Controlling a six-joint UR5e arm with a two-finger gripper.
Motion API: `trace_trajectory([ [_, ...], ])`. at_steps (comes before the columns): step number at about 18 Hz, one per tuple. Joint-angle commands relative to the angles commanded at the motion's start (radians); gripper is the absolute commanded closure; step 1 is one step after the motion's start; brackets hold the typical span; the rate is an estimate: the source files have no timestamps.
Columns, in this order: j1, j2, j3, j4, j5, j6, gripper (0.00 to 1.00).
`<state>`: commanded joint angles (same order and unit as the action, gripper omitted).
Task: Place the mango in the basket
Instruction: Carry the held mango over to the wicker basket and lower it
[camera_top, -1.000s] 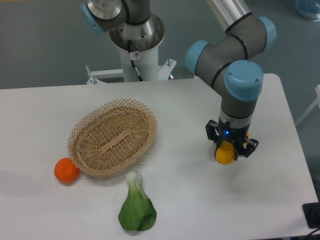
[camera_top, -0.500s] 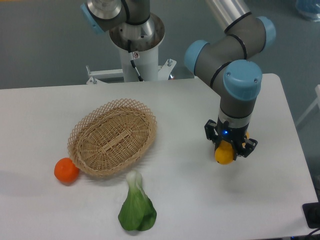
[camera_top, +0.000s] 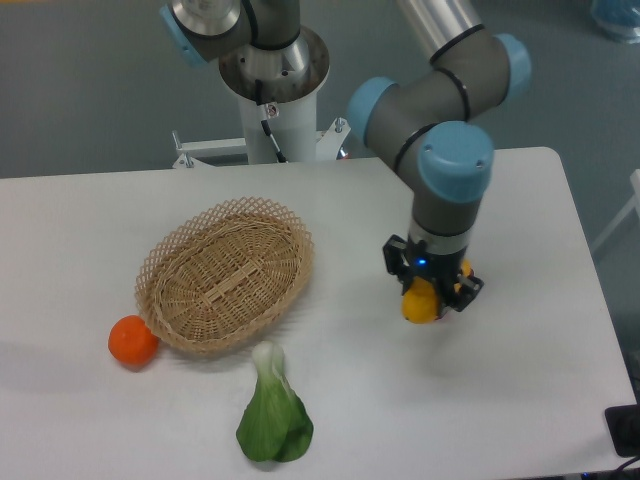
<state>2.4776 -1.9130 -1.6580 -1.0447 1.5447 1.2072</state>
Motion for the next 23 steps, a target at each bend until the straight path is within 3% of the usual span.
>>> trace_trajectory([
  [5, -0.087, 0.08, -0.092, 0.0, -0.011, -0.012, 0.61],
  [8, -0.141, 0.103, -0.117, 0.0, -0.009, -0.034, 0.61],
  [16, -0.319, 0.088, -0.121, 0.002, 0.003, -0.147, 0.61],
  [23, -0.44, 0.026, -0.132, 0.012, 0.063, -0.227, 0.61],
])
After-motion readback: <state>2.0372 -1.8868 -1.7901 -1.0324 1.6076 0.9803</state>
